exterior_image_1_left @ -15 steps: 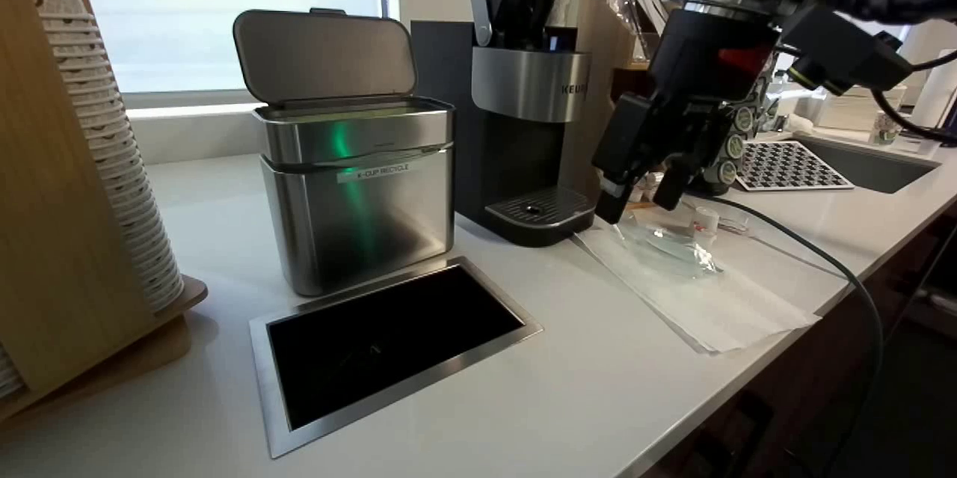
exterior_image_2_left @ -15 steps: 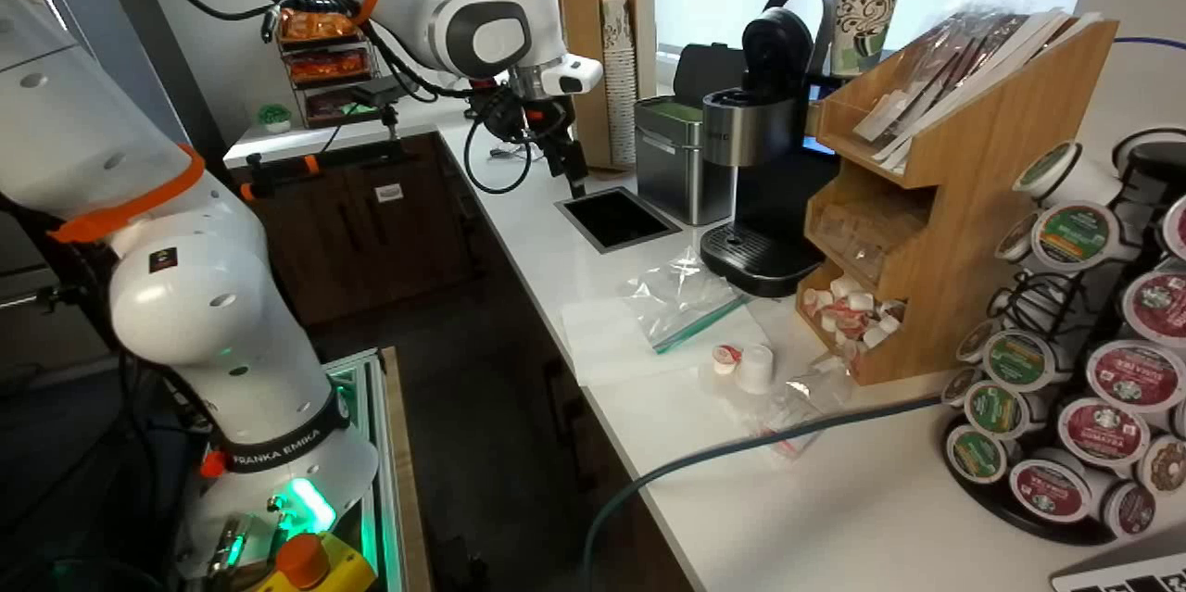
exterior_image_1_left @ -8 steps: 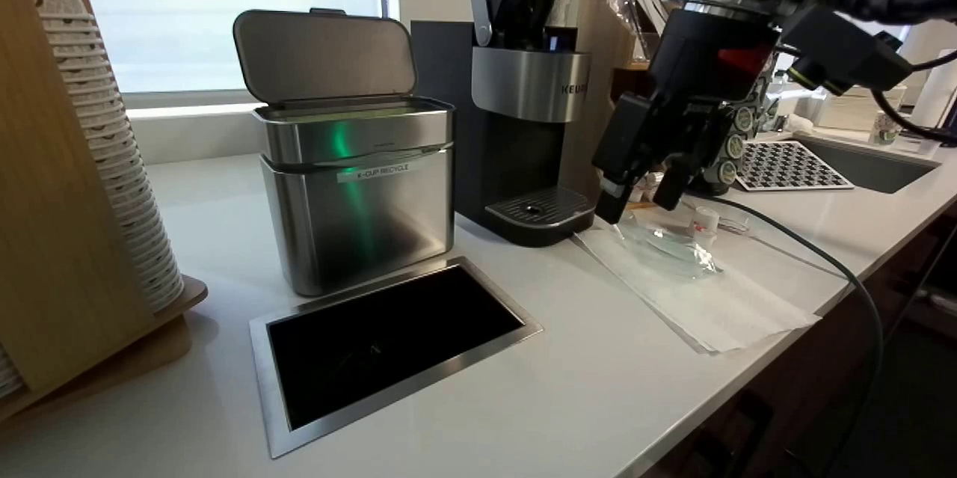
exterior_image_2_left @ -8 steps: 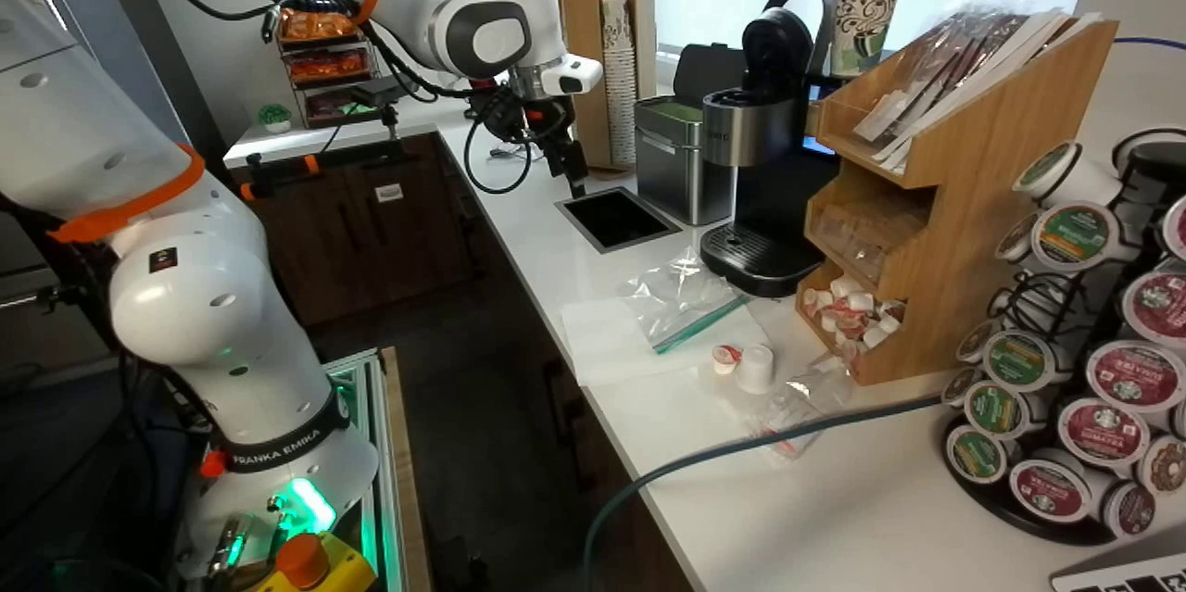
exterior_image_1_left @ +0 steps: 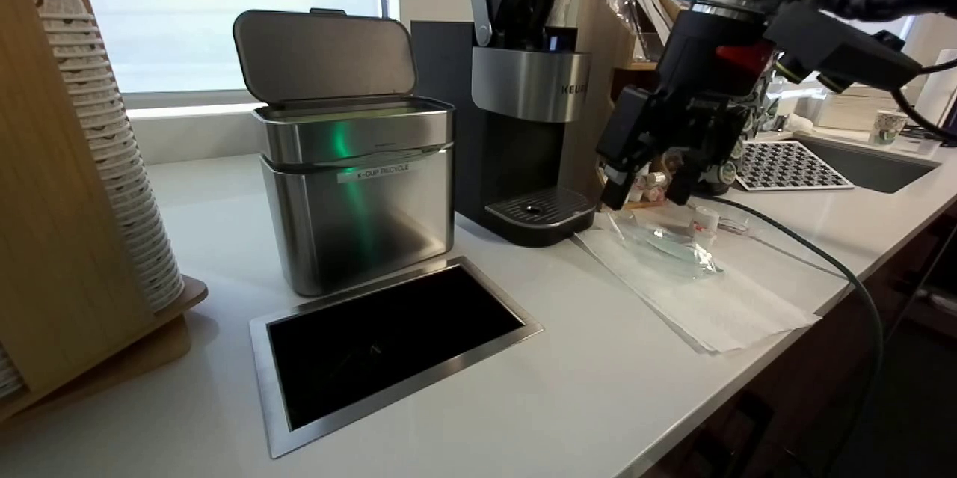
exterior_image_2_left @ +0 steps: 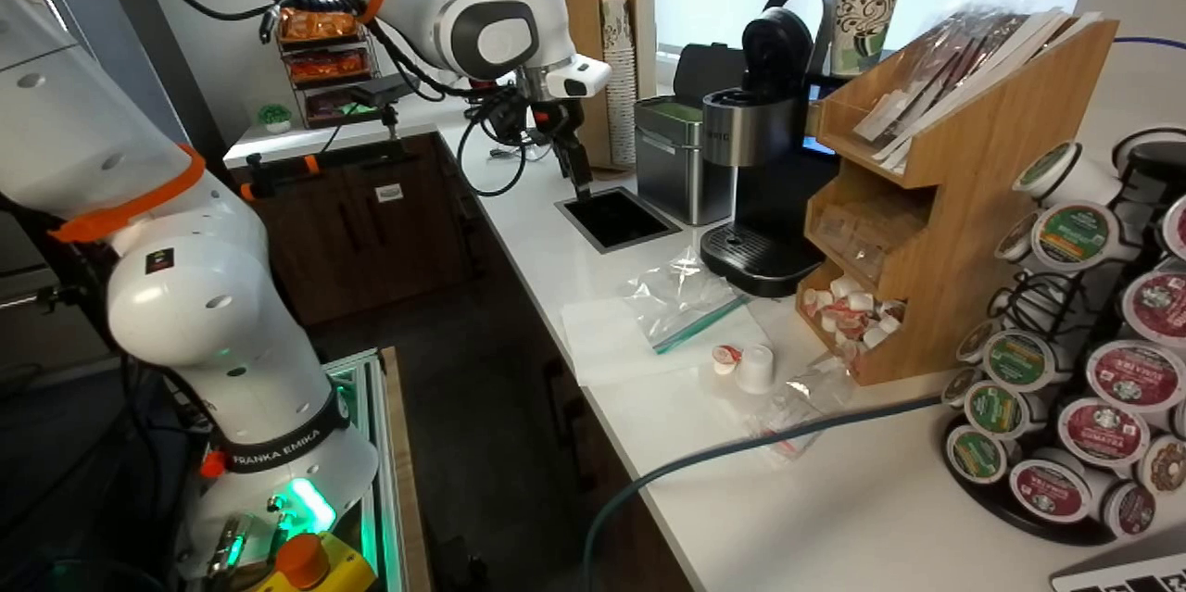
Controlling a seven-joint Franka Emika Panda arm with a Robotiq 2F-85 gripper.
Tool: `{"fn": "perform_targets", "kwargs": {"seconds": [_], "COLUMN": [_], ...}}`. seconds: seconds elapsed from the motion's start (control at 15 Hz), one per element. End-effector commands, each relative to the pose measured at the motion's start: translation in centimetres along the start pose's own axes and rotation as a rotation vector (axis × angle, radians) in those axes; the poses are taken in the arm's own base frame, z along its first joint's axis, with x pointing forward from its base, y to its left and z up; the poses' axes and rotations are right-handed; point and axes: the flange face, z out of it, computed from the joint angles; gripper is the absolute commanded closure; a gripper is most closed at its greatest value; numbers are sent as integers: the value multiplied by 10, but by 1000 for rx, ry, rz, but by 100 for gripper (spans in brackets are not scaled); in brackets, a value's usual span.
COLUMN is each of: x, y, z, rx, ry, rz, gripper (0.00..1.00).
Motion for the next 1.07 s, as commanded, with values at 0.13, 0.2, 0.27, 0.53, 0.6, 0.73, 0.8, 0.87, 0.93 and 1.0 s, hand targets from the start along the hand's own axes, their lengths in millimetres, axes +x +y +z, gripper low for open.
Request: {"fn": "perform_targets", "kwargs": {"seconds": [0.13, 0.2, 0.27, 0.53, 0.6, 0.73, 0.8, 0.87, 0.93, 1.0], "x": [4, 4, 5, 0, 2, 6, 8, 13, 18, 23], "y": [50, 56, 63, 85, 89, 98, 103, 108, 113, 117], "z": [-20, -26, -32, -76, -87, -110, -121, -132, -142, -153], "rx": [35, 41, 48, 53, 51, 50, 49, 49, 46, 42], "ry": [59, 77, 93, 220, 258, 335, 372, 407, 438, 470], "rz": [293, 339, 387, 534, 567, 633, 663, 687, 706, 723], "gripper": [0, 0, 0, 0, 0, 0, 0, 0, 0, 0]}}
